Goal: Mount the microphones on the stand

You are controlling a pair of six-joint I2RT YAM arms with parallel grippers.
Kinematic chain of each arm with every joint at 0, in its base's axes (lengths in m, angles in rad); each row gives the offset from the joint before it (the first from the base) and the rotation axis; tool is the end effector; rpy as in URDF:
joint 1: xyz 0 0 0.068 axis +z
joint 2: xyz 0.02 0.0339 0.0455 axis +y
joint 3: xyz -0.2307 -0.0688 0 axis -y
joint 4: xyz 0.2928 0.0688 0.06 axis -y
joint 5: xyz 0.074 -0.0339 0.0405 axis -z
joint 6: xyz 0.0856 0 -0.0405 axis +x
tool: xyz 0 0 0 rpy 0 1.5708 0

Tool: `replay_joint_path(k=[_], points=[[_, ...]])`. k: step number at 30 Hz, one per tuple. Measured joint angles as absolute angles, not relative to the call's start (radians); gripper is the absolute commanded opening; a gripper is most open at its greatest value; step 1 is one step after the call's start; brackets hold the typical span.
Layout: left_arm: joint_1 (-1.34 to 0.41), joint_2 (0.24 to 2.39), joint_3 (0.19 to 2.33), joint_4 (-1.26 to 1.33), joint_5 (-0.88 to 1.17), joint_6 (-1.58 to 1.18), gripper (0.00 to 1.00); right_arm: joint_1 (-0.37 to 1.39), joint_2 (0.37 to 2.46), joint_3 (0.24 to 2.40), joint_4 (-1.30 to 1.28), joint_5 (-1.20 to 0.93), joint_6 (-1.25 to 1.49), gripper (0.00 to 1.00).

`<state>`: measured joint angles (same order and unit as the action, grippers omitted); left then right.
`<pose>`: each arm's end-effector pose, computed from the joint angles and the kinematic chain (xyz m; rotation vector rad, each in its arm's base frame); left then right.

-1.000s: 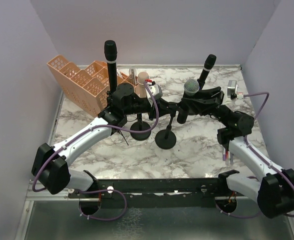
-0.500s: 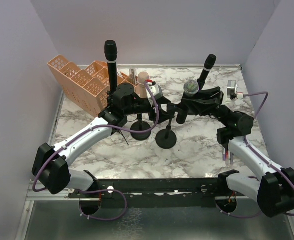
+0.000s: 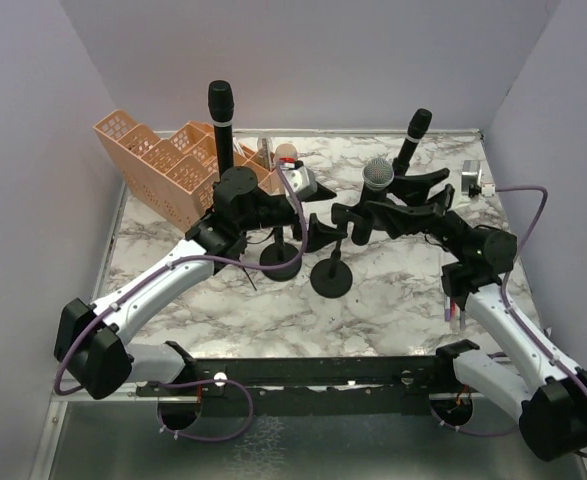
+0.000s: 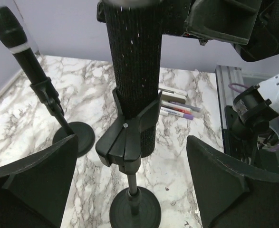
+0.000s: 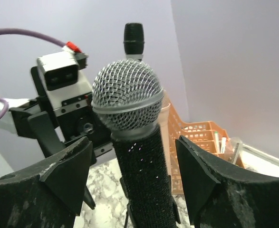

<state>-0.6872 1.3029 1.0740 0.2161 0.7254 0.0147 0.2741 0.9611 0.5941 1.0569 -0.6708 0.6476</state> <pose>0.2699 -0.2950 0.3262 1.1017 1.2832 -1.0832 0.2662 0.1301 0.3434 -0.4847 1.0033 1.1250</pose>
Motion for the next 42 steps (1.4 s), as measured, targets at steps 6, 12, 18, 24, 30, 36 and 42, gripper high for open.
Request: replay_joint_path(k=[6,12,18,24,30,36,42], points=[[-0.687,1.220,1.067,0.228,0.647,-0.041,0.94,0.274,0.846,0.687,0.760,-0.576,0.584,0.76],[-0.688,1.153,1.034,0.223,0.474,-0.168,0.99,0.274,0.791,0.828,0.426,-0.436,0.556,0.76],[-0.688,1.059,0.963,0.105,0.274,-0.321,0.99,0.276,0.674,0.836,0.166,-0.218,0.564,0.76],[-0.688,0.933,0.934,-0.110,0.083,-0.458,0.99,0.276,0.568,0.813,-0.134,0.009,0.569,0.76],[-0.688,0.757,0.844,-0.267,-0.063,-0.539,0.99,0.276,0.527,0.719,-0.319,0.054,0.555,0.76],[-0.688,0.635,0.828,-0.389,-0.186,-0.557,0.99,0.276,0.516,0.707,-0.395,0.057,0.549,0.76],[-0.688,0.475,0.827,-0.474,-0.323,-0.555,0.99,0.276,0.571,0.722,-0.532,0.152,0.599,0.75]])
